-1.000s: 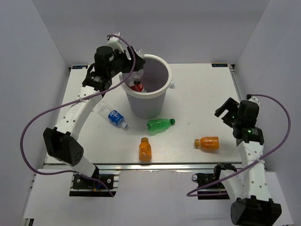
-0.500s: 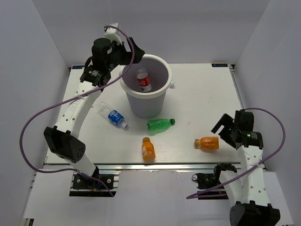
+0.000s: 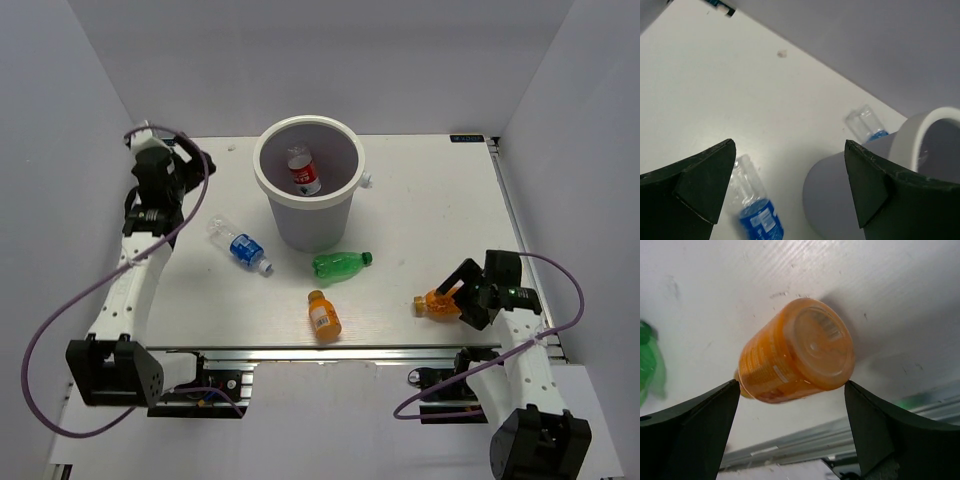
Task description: Put the plastic bottles in the bin
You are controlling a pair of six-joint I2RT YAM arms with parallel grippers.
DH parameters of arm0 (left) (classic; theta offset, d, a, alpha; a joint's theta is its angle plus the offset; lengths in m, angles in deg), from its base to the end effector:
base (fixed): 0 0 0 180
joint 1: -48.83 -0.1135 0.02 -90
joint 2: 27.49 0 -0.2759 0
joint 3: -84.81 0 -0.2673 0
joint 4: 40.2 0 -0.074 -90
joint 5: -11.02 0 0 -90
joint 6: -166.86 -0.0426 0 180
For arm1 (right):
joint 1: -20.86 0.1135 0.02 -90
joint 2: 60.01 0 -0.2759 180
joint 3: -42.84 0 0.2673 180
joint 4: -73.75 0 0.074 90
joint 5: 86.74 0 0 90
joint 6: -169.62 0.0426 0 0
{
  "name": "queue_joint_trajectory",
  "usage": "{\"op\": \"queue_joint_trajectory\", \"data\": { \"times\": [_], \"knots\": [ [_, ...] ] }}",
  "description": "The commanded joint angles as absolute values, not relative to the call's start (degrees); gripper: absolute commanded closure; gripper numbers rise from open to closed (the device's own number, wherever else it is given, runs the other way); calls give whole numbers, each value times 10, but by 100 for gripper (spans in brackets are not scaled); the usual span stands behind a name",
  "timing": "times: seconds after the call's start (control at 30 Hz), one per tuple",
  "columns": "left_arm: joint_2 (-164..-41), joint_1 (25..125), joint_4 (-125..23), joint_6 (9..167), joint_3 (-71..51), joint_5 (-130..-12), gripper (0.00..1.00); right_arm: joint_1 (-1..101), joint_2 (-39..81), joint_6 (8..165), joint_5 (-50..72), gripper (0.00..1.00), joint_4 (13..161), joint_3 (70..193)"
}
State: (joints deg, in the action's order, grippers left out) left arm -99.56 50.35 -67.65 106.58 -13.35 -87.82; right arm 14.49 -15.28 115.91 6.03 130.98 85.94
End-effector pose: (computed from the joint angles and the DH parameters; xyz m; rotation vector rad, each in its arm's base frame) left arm 0.3092 -0.0017 0.3861 -0.5607 1.7965 -0.2299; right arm 0.1507 -0.0148 0.2003 0.9357 2.4447 0.2494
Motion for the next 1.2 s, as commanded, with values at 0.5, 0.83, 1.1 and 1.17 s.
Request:
{"op": "queue_joint_trajectory", "data": {
  "times": [0.5,0.83,1.1,1.17],
  "knots": [
    [-948,506,-686,1111,-227,-960,2,178,-98,1169,34,67,1046,897],
    [-959,506,-731,1230,-277,-937,2,459,83,978,57,70,873,1275],
    [-935,507,-742,1270,-354,-919,2,555,321,905,105,50,896,1525],
    [-944,507,-738,1268,-367,-903,2,555,345,907,116,37,930,1575]
  ]
}}
